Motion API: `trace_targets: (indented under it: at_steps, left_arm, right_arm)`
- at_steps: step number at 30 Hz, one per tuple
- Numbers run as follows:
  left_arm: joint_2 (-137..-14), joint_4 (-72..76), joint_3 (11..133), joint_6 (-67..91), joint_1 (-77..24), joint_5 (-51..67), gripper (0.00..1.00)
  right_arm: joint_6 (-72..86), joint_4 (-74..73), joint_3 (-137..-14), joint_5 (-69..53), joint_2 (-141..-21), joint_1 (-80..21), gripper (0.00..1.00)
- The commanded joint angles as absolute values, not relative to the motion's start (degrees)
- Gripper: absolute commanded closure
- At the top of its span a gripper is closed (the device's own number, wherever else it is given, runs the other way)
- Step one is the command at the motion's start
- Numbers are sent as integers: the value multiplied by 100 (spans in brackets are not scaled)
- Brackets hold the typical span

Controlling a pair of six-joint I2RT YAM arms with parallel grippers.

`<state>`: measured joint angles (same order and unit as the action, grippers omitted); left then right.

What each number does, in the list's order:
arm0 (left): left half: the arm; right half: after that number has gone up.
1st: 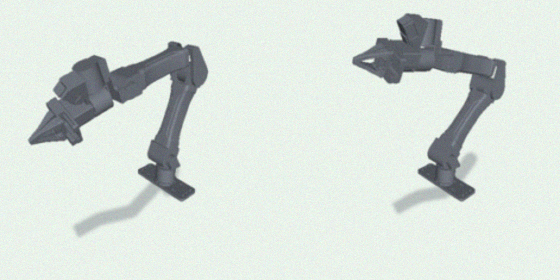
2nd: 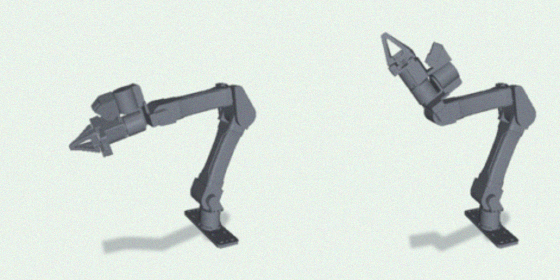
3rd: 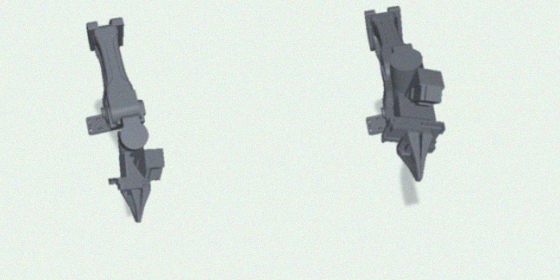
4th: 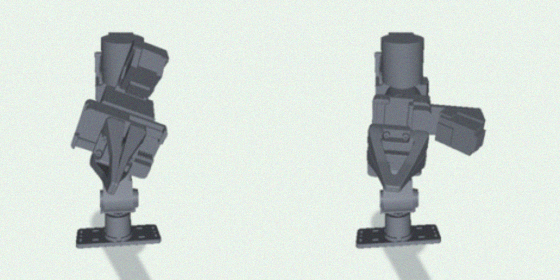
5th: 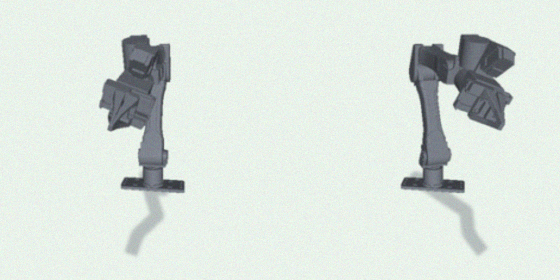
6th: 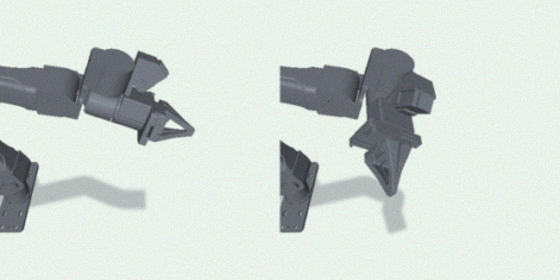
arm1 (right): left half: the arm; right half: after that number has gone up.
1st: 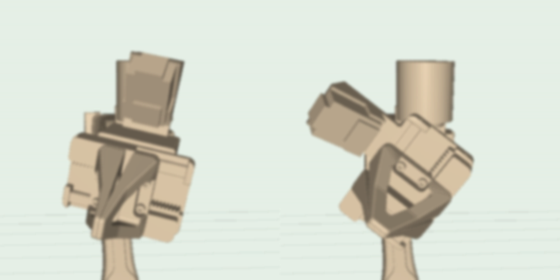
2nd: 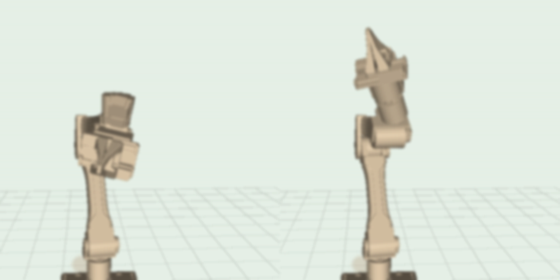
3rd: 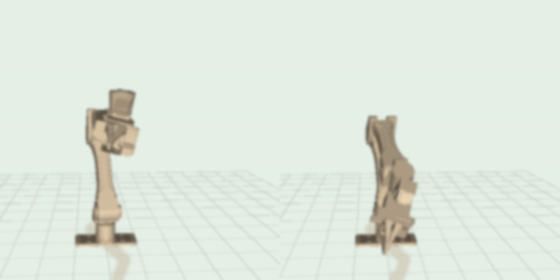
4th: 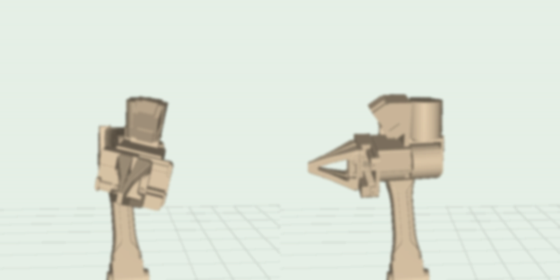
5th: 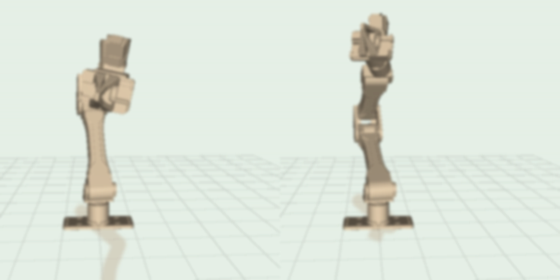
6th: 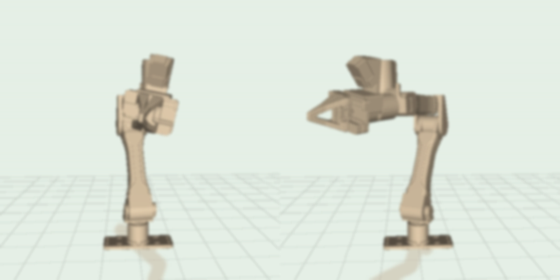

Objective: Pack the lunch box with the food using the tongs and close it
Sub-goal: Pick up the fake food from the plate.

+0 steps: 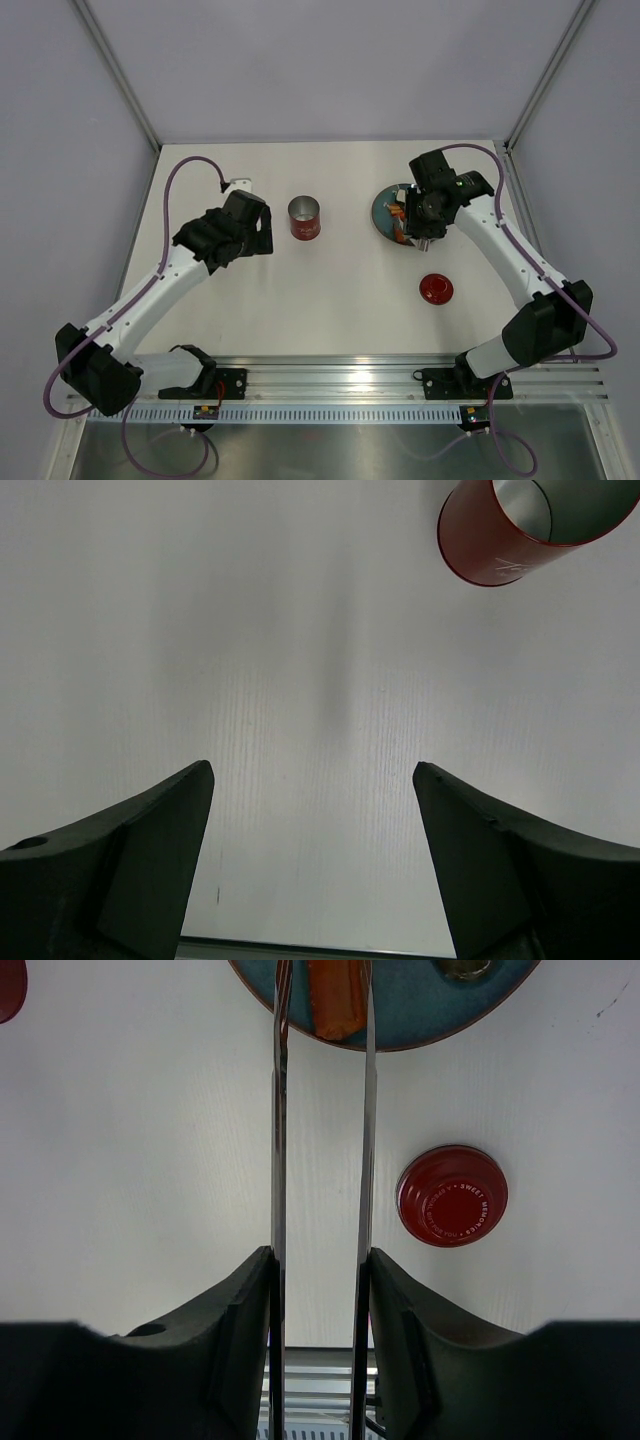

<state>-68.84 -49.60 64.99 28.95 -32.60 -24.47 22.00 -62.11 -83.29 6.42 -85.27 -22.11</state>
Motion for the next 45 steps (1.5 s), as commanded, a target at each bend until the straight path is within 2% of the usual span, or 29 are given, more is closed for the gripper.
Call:
trace_targets:
  at_steps: [1, 33, 45]
  left_arm:
    - [-6934, -4737, 6627, 2918, -3234, -2602, 14]
    - [-6996, -4720, 6557, 2979, -3226, -2610, 14]
    - [-6996, -4711, 6557, 3023, -3234, -2540, 15]
  right_arm:
    - [2101, -5986, -8306, 703, -8569, -2188, 52]
    - [1898, -5572, -7849, 668, -8833, -2092, 50]
    - [1898, -5221, -7612, 273, -8947, -2004, 51]
